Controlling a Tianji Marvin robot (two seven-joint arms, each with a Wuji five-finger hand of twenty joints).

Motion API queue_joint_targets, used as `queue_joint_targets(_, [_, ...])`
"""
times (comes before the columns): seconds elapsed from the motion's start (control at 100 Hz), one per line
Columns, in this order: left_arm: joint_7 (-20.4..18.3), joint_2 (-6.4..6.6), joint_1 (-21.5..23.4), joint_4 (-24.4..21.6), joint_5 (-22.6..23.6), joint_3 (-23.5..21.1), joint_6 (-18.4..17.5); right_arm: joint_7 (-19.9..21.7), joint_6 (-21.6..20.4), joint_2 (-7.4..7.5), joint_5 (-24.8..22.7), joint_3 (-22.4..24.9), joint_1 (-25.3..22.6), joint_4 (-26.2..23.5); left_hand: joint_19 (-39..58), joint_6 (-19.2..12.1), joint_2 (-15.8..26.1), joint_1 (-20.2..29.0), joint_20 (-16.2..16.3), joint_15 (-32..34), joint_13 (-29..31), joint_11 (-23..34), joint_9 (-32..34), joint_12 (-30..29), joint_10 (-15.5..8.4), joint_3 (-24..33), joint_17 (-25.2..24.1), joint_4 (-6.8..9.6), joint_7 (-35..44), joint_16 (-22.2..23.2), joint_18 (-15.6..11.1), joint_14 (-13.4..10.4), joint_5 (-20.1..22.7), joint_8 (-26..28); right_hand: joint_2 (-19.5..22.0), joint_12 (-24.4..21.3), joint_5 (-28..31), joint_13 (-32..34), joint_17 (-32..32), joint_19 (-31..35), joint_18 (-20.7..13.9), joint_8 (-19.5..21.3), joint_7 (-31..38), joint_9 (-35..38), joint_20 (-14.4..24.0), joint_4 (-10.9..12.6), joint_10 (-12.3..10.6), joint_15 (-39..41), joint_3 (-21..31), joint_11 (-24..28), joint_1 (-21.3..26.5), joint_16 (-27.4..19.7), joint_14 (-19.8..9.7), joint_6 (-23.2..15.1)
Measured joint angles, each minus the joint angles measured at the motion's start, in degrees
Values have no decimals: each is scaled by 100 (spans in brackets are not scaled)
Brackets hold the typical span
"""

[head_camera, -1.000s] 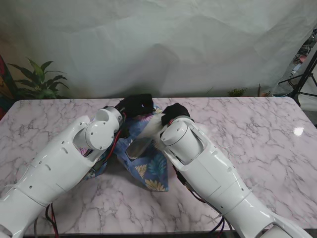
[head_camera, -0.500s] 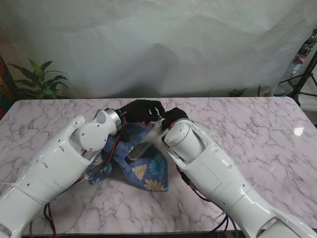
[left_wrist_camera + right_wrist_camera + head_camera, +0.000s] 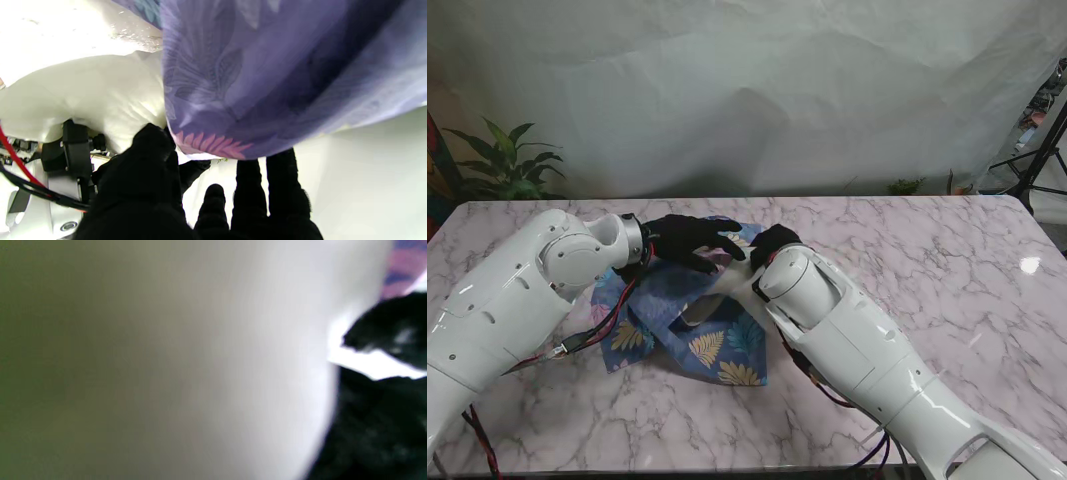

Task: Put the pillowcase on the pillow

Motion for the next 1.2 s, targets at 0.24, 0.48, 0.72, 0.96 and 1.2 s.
queue_joint_targets(0.24, [331, 44, 82, -152, 847, -33, -529, 60, -17, 15, 73, -1, 6, -19, -191, -63, -385, -111, 69, -102, -110, -281, -58, -1117, 53, 656, -31, 0, -290, -134, 183, 76, -485, -55, 0, 0, 0, 0, 0, 0, 0, 0, 0, 0, -1, 0, 0, 0, 0, 1, 0, 0, 0, 0])
queue_joint_targets(0.48, [407, 72, -114, -82, 1242, 275, -729, 113, -39, 32, 89, 0, 2, -44, 322, -199, -326, 1005, 74, 231, 324, -274, -58, -660, -38, 1097, 510, -4, 1043, 119, -70, 26, 402, 466, 0, 0, -7, 0, 0, 0, 0, 0, 0, 0, -1, 0, 0, 0, 0, 2, 0, 0, 0, 0])
queue_joint_targets(0.72, [462, 72, -163, -159, 1863, 387, -568, 163, -76, 46, 131, 8, -11, -89, 745, -248, -325, 1200, -103, 575, 477, -138, -58, -214, -61, 860, 920, -79, 1603, 1306, -552, -183, 571, 758, 0, 0, -14, 0, 1, 0, 0, -3, -76, -4, -1, 0, 0, 0, 0, 3, -8, 0, 0, 0])
queue_joint_targets(0.96, [686, 45, -165, -74, 1960, 421, -418, 239, -103, 62, 177, -12, 5, -75, 818, -247, -625, 776, 16, 1371, 606, -53, -58, 509, 56, 865, 1324, -79, 2468, 1052, -1047, -481, 614, 809, 1, 0, -76, 0, 1, 0, 0, -4, -76, -64, -6, -1, 0, 0, 0, 57, -17, 0, 0, 0])
queue_joint_targets(1.2, [96, 90, -237, -125, 1955, 357, -676, 297, -104, 62, 192, -37, 14, -33, -701, -140, -1069, 1223, -1172, 670, -230, -156, -58, -479, 170, 2192, 152, -476, 1429, 414, -828, -469, 121, 752, 3, 0, -160, 0, 0, 0, 0, -6, -77, -132, -17, -7, 0, 0, -4, 95, -22, 0, 0, 0])
